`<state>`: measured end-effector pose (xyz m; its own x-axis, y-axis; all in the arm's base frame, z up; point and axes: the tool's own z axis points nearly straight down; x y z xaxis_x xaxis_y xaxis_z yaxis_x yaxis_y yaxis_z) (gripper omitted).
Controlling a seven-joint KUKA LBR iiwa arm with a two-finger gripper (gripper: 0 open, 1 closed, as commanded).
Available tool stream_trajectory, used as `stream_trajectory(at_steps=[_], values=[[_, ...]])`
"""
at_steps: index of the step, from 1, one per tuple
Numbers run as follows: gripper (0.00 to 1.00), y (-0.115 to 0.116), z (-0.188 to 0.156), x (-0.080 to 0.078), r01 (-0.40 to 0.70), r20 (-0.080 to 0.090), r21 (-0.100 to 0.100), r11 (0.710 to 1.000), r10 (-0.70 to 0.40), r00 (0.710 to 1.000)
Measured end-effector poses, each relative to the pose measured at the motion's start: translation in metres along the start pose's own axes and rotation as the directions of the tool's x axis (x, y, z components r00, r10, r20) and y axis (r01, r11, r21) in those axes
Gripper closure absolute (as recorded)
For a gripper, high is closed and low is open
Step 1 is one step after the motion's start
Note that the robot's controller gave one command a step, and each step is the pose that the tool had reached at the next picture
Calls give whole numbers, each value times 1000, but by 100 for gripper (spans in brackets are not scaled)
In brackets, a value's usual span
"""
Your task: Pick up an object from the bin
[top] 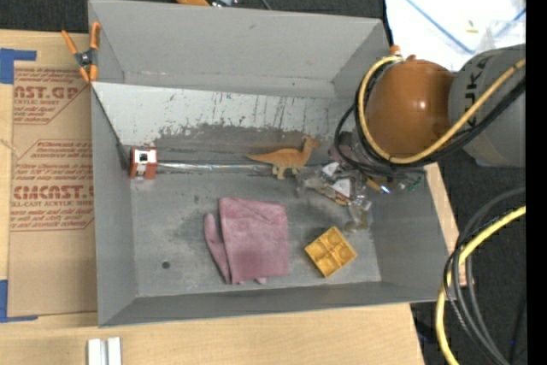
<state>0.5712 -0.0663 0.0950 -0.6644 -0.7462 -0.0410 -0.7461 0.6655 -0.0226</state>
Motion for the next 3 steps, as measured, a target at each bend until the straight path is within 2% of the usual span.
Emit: stream_trajectory(at_steps=[1,2,3], values=[[0,36,-42,-37,112,6,2,994,-112,994],[0,-16,3,34,239,3,8,971,-239,971],[0,-9,4,51,309,0,8,951,-309,951]])
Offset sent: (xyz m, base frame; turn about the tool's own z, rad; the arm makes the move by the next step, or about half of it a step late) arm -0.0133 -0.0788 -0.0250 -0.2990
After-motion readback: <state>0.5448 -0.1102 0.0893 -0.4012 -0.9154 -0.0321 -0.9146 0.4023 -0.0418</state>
